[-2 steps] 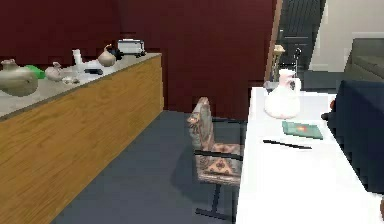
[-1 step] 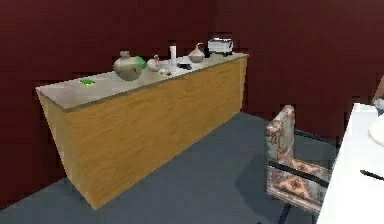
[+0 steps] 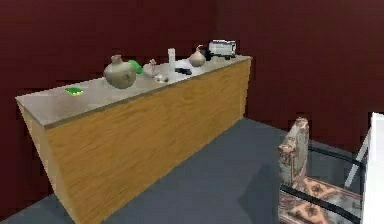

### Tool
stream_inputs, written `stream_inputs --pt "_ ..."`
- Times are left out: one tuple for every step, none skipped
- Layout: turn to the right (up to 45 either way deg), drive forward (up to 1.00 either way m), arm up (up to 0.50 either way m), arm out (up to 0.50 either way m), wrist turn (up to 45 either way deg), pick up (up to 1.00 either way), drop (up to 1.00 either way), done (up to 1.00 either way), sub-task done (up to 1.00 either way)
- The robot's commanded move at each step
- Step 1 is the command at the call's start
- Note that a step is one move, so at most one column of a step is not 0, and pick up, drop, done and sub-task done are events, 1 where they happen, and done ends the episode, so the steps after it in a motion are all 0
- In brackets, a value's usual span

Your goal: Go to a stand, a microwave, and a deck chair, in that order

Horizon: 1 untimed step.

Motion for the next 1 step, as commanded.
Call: stream_inputs --pt "0.0 1.0 0.0 0.0 0.0 0.0 0.0 0.0 0.0"
